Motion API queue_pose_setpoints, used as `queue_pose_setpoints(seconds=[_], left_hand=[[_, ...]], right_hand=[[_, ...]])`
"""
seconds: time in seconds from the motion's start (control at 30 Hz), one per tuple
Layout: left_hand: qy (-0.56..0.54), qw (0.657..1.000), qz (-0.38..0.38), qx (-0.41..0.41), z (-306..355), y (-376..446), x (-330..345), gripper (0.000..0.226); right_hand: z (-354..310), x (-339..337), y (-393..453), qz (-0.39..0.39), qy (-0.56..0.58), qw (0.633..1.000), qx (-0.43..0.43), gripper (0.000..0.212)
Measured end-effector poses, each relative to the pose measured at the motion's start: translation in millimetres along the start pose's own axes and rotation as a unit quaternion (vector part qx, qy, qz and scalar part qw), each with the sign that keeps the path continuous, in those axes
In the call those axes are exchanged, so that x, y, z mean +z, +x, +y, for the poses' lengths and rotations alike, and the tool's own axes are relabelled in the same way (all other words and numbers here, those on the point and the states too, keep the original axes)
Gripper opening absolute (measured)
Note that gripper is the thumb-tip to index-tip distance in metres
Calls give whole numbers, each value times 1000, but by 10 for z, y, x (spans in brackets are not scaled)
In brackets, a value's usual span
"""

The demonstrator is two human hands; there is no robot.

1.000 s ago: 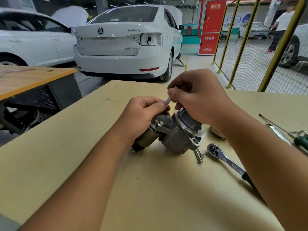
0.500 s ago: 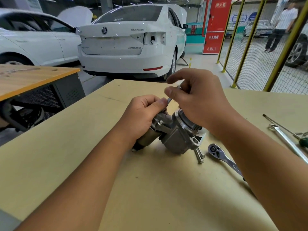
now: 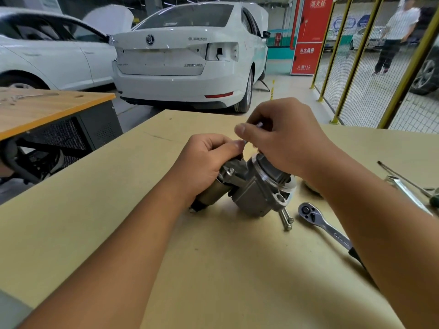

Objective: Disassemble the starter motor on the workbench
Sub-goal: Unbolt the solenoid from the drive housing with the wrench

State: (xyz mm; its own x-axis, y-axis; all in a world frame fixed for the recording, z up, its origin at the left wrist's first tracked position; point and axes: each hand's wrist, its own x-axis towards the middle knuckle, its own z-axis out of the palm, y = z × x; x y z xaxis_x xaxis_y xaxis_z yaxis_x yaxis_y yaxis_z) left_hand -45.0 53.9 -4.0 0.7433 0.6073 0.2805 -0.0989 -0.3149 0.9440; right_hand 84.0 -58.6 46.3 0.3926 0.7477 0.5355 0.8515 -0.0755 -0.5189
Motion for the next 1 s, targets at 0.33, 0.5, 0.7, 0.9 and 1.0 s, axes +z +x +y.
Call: queue_pose_setpoints(seconds=[0.33, 0.5, 0.7, 0.9, 1.0], left_hand=[[-53, 988, 146, -9, 14, 51, 59, 49], [-103, 983, 154, -10, 2, 66, 93, 52], [-122, 984, 130, 5, 21, 49, 109, 44], [-167, 974, 155, 16, 47, 25, 138, 27], [-173, 973, 152, 1, 41, 25, 129, 34]], right_hand=[[3, -58, -4, -57, 18, 997, -38, 15], [9, -79, -1, -73, 7, 996, -54, 6], [24, -66, 13, -79, 19, 995, -63, 8], [86, -131, 51, -117, 11, 991, -66, 23], [74, -122, 35, -101, -17, 993, -63, 7]])
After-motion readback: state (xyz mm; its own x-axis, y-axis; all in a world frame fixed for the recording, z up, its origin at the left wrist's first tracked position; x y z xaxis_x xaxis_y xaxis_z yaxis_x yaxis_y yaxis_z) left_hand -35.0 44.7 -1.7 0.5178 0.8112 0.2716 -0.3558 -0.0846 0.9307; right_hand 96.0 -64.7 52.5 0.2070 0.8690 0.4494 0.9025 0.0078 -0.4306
